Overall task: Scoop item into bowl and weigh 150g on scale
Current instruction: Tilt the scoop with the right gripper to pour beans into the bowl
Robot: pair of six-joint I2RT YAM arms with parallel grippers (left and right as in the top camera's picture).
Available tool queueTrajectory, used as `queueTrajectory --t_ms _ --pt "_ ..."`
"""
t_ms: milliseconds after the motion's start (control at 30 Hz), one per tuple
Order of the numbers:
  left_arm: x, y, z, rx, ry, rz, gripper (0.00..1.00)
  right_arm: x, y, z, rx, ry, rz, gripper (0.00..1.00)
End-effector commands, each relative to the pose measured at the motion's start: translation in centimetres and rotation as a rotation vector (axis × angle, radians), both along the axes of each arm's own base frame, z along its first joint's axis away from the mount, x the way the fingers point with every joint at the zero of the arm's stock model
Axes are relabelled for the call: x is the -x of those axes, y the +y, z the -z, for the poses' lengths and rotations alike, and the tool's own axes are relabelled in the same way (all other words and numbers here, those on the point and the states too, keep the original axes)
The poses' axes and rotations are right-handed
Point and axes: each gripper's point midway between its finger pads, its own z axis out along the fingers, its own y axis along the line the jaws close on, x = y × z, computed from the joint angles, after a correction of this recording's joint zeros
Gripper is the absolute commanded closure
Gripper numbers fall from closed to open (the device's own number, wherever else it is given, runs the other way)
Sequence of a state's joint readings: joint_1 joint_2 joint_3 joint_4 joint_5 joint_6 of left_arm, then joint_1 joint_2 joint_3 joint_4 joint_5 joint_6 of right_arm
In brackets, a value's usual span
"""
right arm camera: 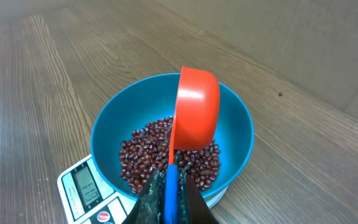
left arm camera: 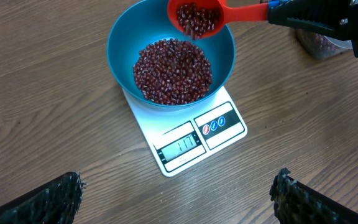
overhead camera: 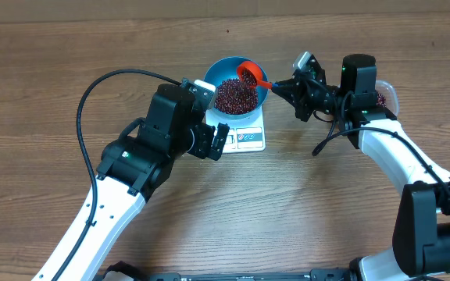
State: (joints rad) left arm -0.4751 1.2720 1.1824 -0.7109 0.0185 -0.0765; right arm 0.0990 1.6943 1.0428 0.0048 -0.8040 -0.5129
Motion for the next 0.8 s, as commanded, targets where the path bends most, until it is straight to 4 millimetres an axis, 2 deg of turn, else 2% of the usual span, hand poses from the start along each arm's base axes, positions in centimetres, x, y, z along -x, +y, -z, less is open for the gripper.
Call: queueTrajectory --t_ms 0,333,767 --pt "-0.10 -0.04 -0.36 0.018 -0.003 -0.009 0.01 -0.14 0.06 0.09 0.024 -0.037 -0.017 0.96" --pt "-0.10 -0.04 -0.36 0.018 -0.003 -0.009 0.00 -0.07 0.06 0.18 0.111 -0.171 -0.086 0.96" --pt "-0.10 -0.04 -0.36 0.018 -0.003 -0.009 0.00 -0.09 0.06 0.16 0.114 -0.175 -0.087 0.96"
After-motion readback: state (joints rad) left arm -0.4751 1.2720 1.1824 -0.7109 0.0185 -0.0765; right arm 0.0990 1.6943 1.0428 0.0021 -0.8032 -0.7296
